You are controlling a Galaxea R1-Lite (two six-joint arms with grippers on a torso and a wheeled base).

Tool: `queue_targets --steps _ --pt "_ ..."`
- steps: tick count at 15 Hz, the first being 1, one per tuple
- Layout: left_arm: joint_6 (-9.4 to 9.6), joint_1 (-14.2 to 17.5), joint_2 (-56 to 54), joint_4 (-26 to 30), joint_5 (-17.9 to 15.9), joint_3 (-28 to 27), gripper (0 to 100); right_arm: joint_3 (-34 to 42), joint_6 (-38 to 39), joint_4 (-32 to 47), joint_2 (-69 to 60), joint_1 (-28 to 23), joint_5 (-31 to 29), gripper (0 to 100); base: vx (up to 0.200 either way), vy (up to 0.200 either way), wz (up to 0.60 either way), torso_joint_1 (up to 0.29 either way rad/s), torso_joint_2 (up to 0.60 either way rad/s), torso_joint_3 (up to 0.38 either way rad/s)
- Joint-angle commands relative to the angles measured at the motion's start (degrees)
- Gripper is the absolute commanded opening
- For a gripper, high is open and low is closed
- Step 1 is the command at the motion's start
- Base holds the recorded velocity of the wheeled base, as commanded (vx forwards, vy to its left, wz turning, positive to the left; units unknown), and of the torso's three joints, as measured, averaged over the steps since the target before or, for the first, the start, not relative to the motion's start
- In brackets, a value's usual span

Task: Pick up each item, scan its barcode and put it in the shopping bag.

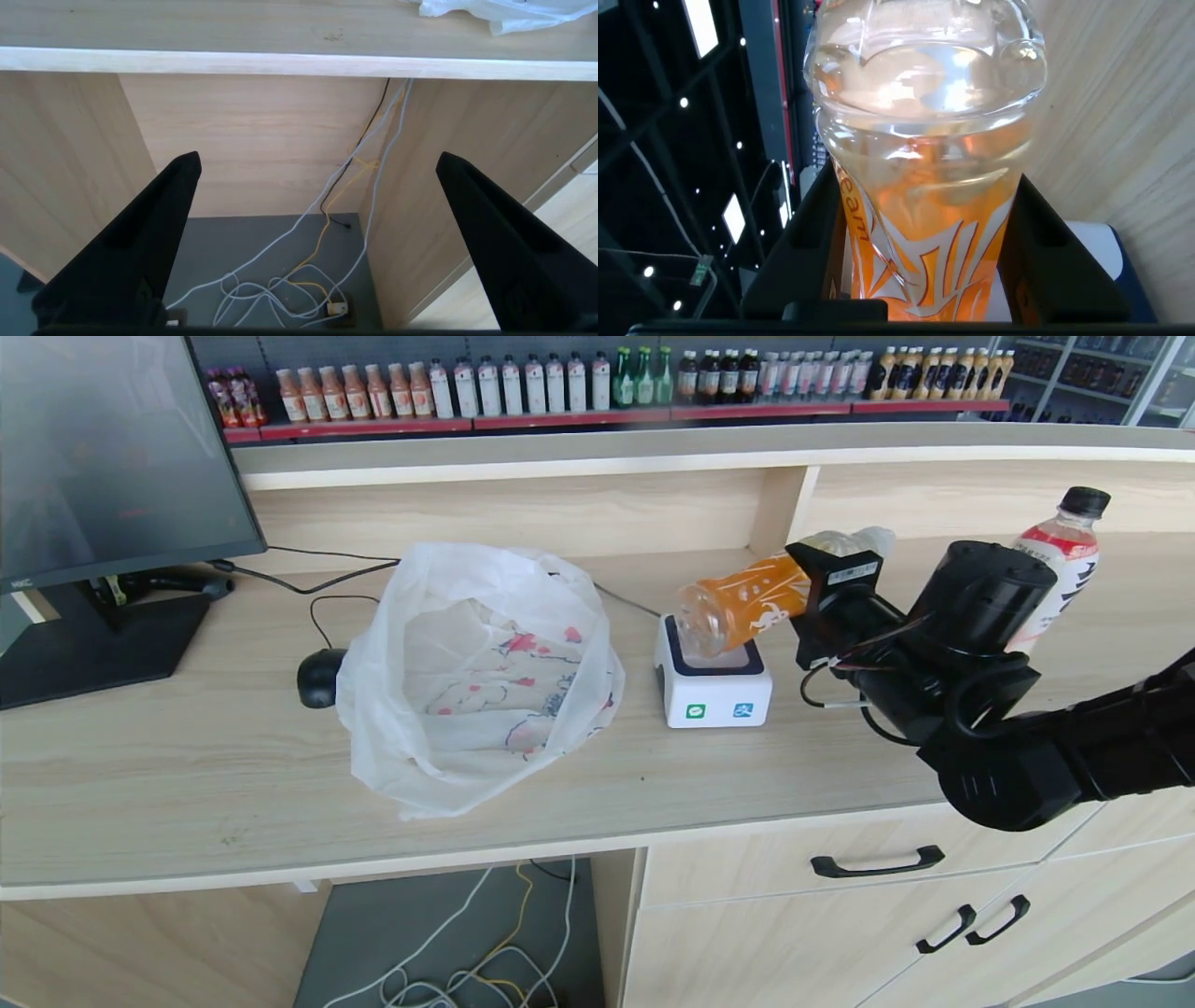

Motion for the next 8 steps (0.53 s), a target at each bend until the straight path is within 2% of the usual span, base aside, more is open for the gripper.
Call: queue_targets --steps 1,7,8 --pt "0.0 0.0 0.0 0.0 0.0 0.0 100 0.1 0.0 0.0 -0.3 0.2 0.0 0 0.0 0.0 0.0 0.0 0.0 0.0" --pt "0.0 0.0 0.0 0.0 0.0 0.0 100 -0.1 -0.5 0.0 -1.9 0.3 1.0 0 0.0 0.0 0.0 0.0 0.0 0.0" --pt "0.0 0.0 0.0 0.0 0.0 0.0 100 -0.1 -2.8 0.1 -3.2 1.7 1.0 0 0.0 0.0 0.0 0.0 0.0 0.0"
